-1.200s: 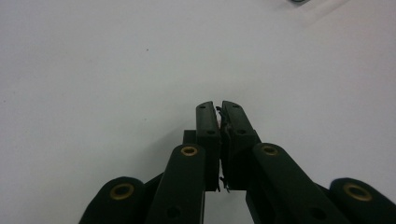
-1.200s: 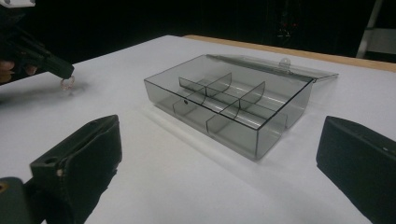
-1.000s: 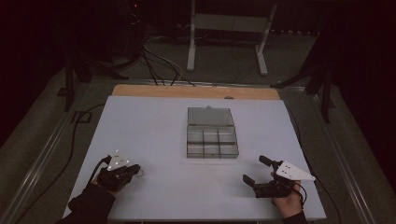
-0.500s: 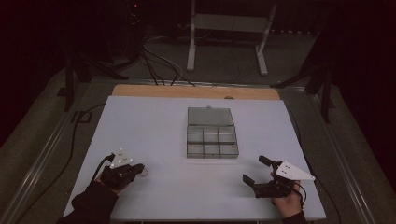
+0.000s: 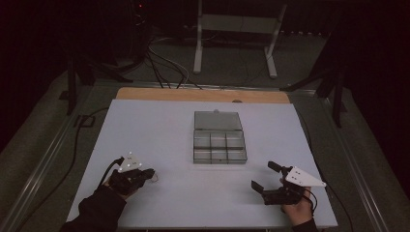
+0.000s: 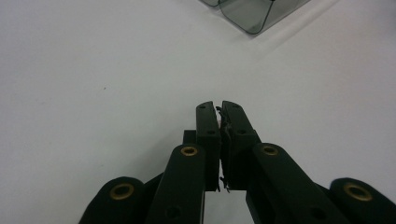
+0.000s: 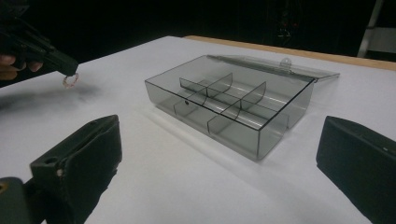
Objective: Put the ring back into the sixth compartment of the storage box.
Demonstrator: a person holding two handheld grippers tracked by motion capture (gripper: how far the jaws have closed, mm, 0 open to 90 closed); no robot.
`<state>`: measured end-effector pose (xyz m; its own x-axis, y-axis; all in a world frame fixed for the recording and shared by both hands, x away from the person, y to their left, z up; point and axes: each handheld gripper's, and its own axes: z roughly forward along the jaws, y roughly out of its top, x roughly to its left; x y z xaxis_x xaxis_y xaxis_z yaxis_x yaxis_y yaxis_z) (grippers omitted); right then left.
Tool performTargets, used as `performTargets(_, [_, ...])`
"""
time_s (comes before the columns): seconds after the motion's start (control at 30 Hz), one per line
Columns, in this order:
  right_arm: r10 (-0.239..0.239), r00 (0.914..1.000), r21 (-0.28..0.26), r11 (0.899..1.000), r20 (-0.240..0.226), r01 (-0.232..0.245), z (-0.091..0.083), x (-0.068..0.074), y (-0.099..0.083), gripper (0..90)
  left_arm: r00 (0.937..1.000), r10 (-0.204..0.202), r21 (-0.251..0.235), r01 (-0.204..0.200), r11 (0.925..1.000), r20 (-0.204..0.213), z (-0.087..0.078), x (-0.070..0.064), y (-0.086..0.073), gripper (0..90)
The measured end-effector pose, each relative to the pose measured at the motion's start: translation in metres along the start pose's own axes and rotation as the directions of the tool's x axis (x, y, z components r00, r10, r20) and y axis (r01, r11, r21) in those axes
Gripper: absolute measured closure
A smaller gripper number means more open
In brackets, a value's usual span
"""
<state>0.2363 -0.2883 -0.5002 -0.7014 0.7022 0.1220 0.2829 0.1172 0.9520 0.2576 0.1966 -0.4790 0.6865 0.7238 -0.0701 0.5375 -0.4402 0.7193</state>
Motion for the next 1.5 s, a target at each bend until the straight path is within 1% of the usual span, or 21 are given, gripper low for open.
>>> performTargets(0.1, [0.0,1.0,0.001,1.0,0.0,0.0,0.0,0.0,0.0,0.0,0.9998,0.013,0.005,-0.014,0.9999,0.011,0.002,-0.002,0.003,88.4])
performTargets(0.73, [0.001,1.0,-0.002,1.0,0.0,-0.001,0.0,0.0,0.0,0.0,0.9967,0.055,0.001,-0.055,0.9985,0.06,0.015,-0.01,0.021,88.4])
performTargets(0.93, [0.005,1.0,-0.001,1.0,-0.004,-0.005,0.0,0.0,0.0,0.0,0.9944,0.064,-0.002,-0.064,0.9979,0.084,0.021,-0.012,0.027,88.4])
performTargets(1.17, [0.003,1.0,-0.003,1.0,-0.002,-0.003,-0.001,0.0,0.0,0.0,0.991,0.085,-0.004,-0.085,0.9963,0.103,0.027,-0.017,0.035,88.4])
performTargets(1.23, [0.001,1.0,-0.002,1.0,-0.003,-0.001,-0.001,0.0,0.0,0.0,0.9894,0.087,-0.007,-0.087,0.9962,0.117,0.029,-0.017,0.037,88.4])
performTargets(1.3, [0.001,1.0,-0.001,1.0,-0.004,-0.001,-0.001,0.001,0.0,0.0,0.9886,0.089,-0.005,-0.089,0.9961,0.121,0.032,-0.018,0.039,88.3])
performTargets(1.5, [0.003,1.0,-0.003,1.0,-0.005,-0.003,-0.001,0.001,0.0,0.0,0.9838,0.113,-0.006,-0.113,0.9936,0.14,0.038,-0.023,0.046,88.4])
